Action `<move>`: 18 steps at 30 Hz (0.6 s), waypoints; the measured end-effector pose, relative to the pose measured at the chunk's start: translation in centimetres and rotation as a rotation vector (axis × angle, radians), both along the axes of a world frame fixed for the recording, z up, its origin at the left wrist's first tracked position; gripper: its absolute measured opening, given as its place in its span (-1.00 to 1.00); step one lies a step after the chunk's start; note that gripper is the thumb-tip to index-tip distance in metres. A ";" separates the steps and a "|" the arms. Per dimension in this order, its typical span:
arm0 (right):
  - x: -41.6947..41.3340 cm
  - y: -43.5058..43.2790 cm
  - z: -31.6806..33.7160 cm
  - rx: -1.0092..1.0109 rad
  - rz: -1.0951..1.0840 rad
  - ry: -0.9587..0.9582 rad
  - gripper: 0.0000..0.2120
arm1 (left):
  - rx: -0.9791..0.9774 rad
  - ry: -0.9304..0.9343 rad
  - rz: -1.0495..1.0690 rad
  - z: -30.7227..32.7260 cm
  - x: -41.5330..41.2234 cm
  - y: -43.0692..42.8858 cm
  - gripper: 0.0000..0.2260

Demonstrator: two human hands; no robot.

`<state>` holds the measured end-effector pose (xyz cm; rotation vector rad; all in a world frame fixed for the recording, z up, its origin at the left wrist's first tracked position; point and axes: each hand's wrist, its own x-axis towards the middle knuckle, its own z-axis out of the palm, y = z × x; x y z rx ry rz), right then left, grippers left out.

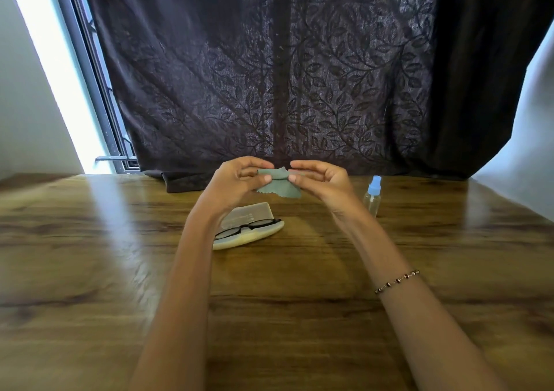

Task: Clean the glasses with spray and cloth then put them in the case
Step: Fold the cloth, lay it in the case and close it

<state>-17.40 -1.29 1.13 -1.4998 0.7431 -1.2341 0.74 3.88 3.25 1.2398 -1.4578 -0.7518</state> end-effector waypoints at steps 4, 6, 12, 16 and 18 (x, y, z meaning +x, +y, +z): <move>0.2 0.1 -0.1 0.007 0.029 0.020 -0.82 | -0.046 -0.032 0.010 -0.1 0.3 -0.1 -0.85; 0.5 0.3 0.0 0.017 0.039 -0.004 -0.78 | -0.061 -0.008 0.008 -0.1 0.3 -0.1 -0.87; 0.5 0.4 -0.2 0.016 0.122 0.026 -0.67 | -0.075 -0.004 -0.005 -0.2 0.2 -0.1 -0.86; 0.5 0.2 -0.4 -0.041 0.032 0.021 -0.78 | -0.021 0.006 -0.031 -0.2 0.3 0.1 -0.87; 0.4 0.2 -0.4 -0.058 0.003 0.000 -0.81 | 0.028 0.015 -0.049 -0.2 0.2 0.3 -0.85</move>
